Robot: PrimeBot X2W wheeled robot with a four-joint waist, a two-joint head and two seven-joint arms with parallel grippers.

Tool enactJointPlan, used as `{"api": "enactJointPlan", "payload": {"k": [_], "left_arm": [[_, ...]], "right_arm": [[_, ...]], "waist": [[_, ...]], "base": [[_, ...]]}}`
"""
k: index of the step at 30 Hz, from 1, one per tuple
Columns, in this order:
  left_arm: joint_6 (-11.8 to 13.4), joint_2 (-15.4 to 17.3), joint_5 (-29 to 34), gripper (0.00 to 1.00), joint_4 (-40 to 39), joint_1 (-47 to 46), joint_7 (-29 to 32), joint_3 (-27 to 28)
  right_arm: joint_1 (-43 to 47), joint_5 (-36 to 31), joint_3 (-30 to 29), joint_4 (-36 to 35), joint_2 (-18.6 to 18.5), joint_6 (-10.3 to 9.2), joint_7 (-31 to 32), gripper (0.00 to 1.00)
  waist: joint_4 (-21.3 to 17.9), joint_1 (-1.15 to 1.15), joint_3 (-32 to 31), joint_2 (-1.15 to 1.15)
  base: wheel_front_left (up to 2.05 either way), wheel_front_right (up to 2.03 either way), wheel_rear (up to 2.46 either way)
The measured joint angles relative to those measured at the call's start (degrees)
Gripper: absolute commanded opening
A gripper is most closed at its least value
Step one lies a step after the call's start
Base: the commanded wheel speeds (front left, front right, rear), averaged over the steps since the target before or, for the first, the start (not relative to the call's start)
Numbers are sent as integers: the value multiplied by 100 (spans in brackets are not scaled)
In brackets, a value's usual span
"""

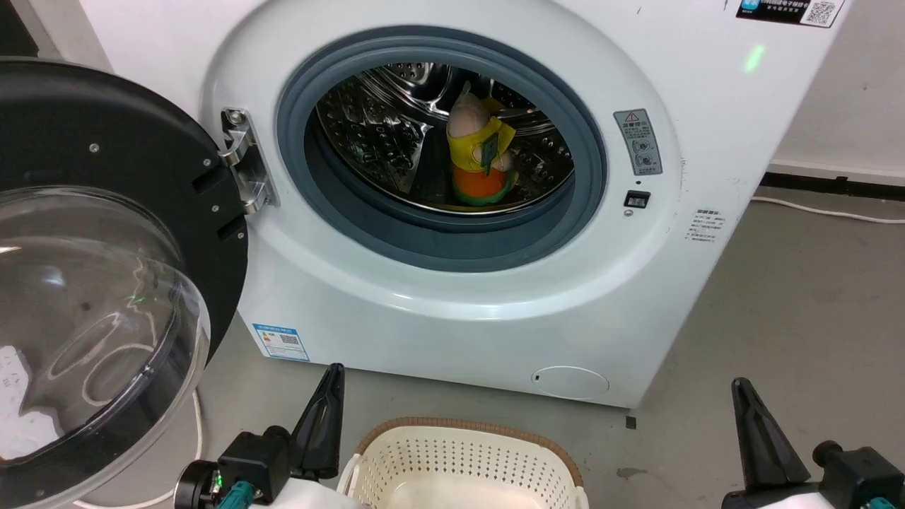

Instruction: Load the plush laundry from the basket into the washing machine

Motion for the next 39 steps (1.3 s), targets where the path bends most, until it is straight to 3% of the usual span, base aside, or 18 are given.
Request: {"api": "enactJointPlan", "payload": {"k": [39], "left_arm": [[15, -124, 403, 0, -123, -1, 459, 403]], "right_arm": [[-155, -247, 102, -67, 0, 0, 464, 0]], "waist": [[-72, 0, -53, 0]], "base": [[0, 0, 0]]}}
